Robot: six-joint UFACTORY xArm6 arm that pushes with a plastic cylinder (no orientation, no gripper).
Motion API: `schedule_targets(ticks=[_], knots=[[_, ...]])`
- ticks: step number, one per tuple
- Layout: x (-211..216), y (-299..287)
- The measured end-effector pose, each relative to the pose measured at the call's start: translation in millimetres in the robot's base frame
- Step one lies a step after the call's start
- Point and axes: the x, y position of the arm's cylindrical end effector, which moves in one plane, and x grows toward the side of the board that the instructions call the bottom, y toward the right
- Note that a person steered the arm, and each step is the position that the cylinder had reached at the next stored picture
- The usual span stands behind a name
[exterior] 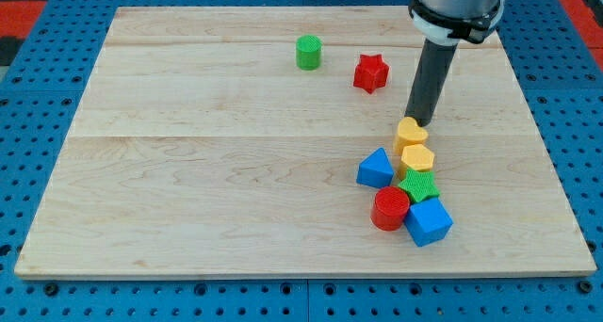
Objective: Move the group of block slightly down
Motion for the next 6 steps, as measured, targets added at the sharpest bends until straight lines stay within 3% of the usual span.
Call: schedule_targets(ticks=[2, 6], knots=[[13, -27], [47, -27]])
